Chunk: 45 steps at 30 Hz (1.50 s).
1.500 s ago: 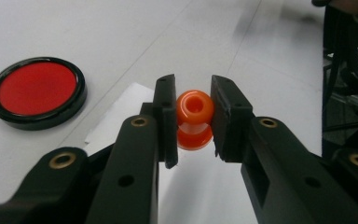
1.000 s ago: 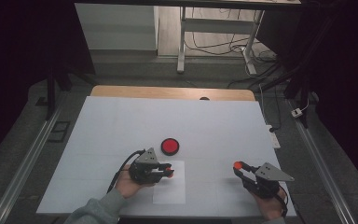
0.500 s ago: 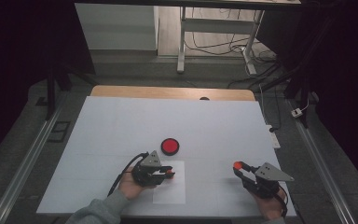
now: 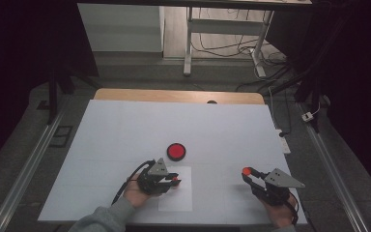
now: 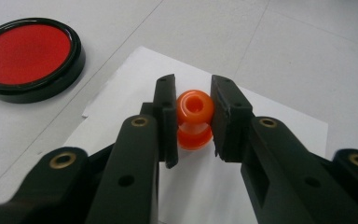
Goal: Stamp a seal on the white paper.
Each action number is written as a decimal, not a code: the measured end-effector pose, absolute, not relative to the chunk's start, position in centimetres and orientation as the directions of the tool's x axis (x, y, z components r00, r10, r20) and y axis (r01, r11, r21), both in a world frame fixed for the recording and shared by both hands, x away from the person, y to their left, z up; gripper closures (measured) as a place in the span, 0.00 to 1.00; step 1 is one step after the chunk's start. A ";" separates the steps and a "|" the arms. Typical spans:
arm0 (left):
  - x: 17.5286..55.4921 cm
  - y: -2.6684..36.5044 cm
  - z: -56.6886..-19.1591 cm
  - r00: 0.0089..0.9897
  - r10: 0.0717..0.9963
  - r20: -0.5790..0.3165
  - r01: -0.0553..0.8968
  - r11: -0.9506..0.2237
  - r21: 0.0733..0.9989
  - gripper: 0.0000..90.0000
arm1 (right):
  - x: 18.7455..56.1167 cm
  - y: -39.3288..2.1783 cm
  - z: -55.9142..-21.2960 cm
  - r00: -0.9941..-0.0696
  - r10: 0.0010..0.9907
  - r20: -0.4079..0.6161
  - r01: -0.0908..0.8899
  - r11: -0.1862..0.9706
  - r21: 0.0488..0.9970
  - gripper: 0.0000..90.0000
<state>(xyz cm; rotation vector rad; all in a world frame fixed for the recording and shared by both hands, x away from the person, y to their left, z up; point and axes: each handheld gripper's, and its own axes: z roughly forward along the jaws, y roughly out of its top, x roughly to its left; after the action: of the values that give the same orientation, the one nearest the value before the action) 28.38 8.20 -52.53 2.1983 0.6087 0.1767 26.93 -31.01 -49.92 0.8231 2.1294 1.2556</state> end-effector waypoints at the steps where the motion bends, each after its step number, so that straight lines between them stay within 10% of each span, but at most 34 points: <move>1: 28.3 8.2 -52.6 0.873 0.483 -0.074 0.363 -0.541 0.758 0.81 | 26.9 -31.0 -49.9 -0.674 0.726 -0.135 0.234 0.382 0.894 0.72; 45: 27.1 7.8 -53.4 0.861 0.508 -0.008 0.338 -0.560 0.757 0.81 | 26.7 -31.0 -49.8 -0.670 0.729 -0.138 0.230 0.381 0.895 0.72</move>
<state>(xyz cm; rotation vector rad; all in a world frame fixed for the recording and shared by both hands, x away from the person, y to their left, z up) 27.10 7.77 -53.39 2.2156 0.6099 0.2678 26.71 -31.02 -49.76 0.8223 2.1218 1.2553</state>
